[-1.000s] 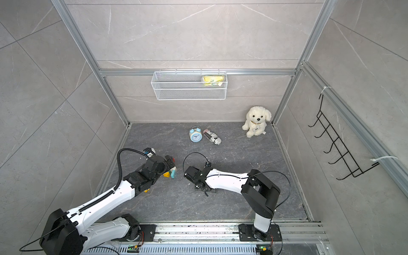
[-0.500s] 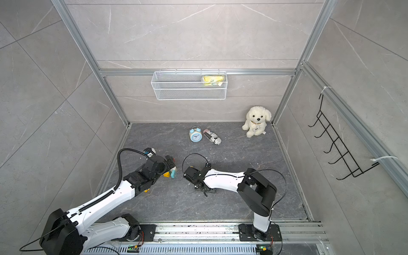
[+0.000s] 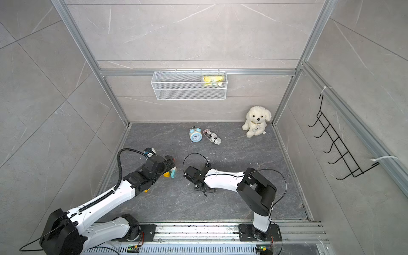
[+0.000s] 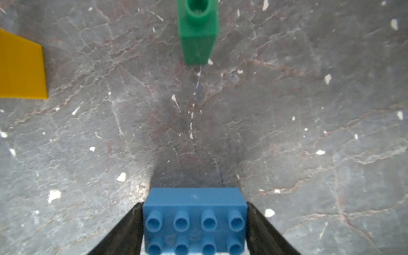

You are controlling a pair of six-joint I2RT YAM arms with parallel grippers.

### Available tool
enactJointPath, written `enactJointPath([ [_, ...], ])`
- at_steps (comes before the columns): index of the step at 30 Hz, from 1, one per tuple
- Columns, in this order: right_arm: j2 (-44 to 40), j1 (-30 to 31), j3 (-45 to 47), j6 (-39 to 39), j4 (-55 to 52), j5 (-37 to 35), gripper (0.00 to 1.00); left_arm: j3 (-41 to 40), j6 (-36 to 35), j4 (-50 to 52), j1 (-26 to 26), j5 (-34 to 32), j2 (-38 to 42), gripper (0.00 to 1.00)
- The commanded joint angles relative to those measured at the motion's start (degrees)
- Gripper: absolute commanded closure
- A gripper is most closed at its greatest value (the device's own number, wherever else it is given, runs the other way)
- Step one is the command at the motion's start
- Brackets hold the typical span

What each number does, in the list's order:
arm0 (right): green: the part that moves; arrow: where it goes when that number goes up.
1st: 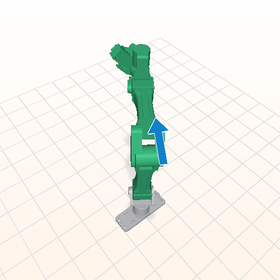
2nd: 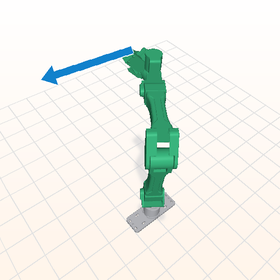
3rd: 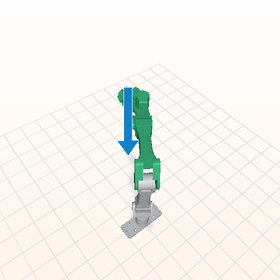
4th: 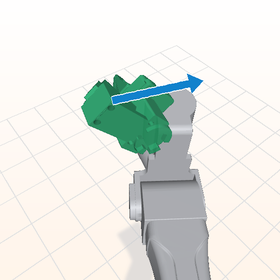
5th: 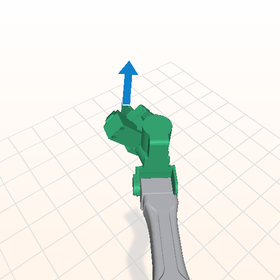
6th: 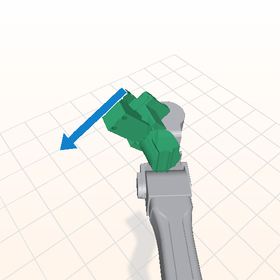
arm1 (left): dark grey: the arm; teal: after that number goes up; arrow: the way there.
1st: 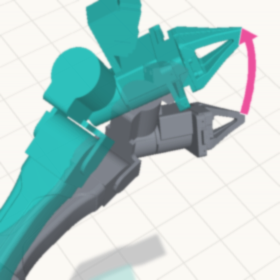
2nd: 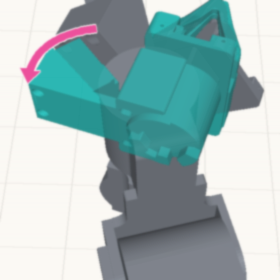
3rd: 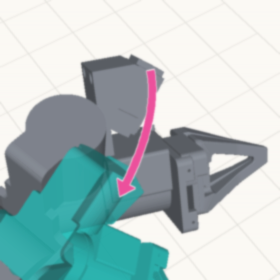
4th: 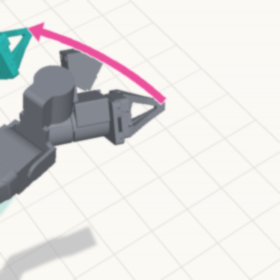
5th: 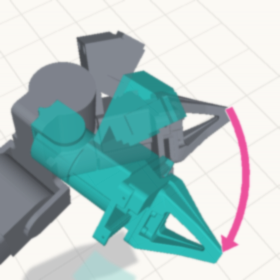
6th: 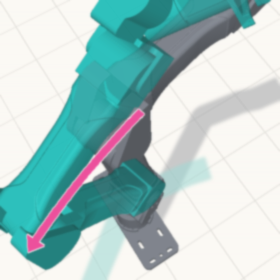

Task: Assemble the letter h with lego
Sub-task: Pick up the lego brick from the center of the board.

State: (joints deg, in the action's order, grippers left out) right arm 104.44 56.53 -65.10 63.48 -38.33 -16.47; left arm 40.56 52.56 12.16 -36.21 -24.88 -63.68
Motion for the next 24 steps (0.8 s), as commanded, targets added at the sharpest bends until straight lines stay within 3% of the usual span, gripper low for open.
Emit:
enactJointPath([
  [1,1.37,-0.1,0.41,0.76,-0.34,-0.39,0.31,0.31,0.36,-0.03,0.43,-0.03,0.55,0.01],
  [6,1.49,-0.19,0.0,0.24,-0.59,-0.41,0.39,0.31,0.37,0.03,0.36,-0.03,0.65,0.01],
  [10,0.26,0.19,-1.27,-0.89,-2.43,-2.02,0.53,0.06,0.51,0.2,0.38,-0.4,1.17,0.01],
  [13,-0.48,0.97,-4.13,-2.25,-4.7,-2.89,0.58,-0.21,0.86,0.17,0.44,-0.95,1.76,0.01],
  [24,3.87,1.91,-20.83,-4.77,-13.11,-6.27,0.6,-0.51,1.78,2.62,1.49,-5.03,3.87,0.0],
])
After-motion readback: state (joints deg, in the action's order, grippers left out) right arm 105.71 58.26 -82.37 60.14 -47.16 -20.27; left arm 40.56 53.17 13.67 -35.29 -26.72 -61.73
